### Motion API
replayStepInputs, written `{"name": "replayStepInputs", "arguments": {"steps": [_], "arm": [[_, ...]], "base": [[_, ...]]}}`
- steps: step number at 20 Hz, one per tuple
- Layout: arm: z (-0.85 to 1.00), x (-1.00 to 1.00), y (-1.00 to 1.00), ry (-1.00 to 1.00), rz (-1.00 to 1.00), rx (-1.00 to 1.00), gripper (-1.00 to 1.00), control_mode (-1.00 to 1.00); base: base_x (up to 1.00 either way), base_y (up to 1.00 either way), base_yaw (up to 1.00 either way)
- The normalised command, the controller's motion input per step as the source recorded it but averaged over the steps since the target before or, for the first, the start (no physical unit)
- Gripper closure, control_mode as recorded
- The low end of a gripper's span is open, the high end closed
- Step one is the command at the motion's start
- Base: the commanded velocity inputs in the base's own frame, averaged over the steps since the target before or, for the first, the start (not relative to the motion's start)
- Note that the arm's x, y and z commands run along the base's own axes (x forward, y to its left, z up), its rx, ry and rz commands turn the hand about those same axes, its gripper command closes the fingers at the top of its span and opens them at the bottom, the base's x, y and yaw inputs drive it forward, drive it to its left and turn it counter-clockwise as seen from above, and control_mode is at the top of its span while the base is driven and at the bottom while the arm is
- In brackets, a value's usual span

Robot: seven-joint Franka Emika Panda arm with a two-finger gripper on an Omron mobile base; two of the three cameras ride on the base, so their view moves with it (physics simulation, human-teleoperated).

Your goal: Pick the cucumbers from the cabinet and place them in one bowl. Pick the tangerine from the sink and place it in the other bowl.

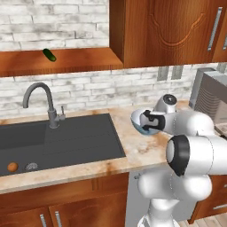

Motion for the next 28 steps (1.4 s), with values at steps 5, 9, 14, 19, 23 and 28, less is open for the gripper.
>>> {"name": "replayStepInputs", "arguments": {"steps": [5, 9, 14, 19, 23, 28], "arm": [[0.40, 0.00, 0.00, 0.00, 0.00, 0.00, -1.00, -1.00], [0.17, -0.16, 0.00, -0.03, 0.00, 0.00, -1.00, -1.00], [0.20, -0.38, 0.00, -0.12, 0.00, 0.00, -1.00, -1.00], [0.42, -0.39, 0.00, -0.09, 0.00, 0.00, -1.00, -1.00], [0.45, -0.57, 0.03, 0.00, 0.00, 0.00, -1.00, -1.00], [0.46, -0.76, 0.06, 0.00, 0.00, 0.00, -1.00, -1.00]], "base": [[0.00, 0.00, 0.00], [0.00, 0.00, 0.00], [0.00, 0.00, 0.00], [0.00, 0.00, 0.00], [0.00, 0.00, 0.00], [0.00, 0.00, 0.00]]}}
